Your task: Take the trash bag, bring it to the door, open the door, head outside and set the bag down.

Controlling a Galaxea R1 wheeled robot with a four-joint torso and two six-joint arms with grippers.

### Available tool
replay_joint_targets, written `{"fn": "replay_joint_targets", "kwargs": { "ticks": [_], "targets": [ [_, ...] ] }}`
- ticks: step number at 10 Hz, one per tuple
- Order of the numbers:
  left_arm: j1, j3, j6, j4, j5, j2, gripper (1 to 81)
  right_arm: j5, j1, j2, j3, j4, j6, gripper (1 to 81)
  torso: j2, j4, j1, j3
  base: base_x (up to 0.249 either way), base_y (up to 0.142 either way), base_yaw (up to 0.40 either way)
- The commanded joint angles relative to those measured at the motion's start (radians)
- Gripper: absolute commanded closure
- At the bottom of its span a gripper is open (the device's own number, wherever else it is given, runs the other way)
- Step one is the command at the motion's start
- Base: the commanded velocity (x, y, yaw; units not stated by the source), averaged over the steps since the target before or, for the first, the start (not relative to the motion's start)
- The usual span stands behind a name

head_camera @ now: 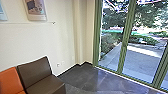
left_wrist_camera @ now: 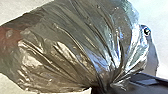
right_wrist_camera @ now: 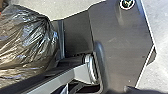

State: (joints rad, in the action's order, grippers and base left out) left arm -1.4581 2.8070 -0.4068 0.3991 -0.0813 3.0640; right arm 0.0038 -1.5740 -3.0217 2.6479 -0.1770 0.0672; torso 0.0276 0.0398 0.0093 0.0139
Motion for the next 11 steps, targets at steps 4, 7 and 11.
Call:
{"fn": "replay_joint_targets", "kwargs": {
  "ticks": [4, 7, 11],
  "targets": [
    [0.06, 0.002, -0.006, -0.005, -0.06, 0.003, 81.1, -0.059, 0.047, -0.01, -0.003, 0.007, -0.003, 1.0, 0.0, 0.0, 0.0, 0.0, 0.0, 0.0, -0.246],
    [0.06, 0.003, -0.004, -0.005, -0.06, 0.006, 81.1, -0.059, 0.045, -0.012, -0.003, 0.007, -0.003, 1.0, 0.0, 0.0, 0.0, 0.0, 0.0, 0.0, -0.246],
    [0.06, 0.003, -0.004, -0.005, -0.06, 0.006, 81.1, -0.048, 0.044, -0.015, -0.003, 0.007, -0.003, 1.0, 0.0, 0.0, 0.0, 0.0, 0.0, 0.0, -0.248]
  ]
}}
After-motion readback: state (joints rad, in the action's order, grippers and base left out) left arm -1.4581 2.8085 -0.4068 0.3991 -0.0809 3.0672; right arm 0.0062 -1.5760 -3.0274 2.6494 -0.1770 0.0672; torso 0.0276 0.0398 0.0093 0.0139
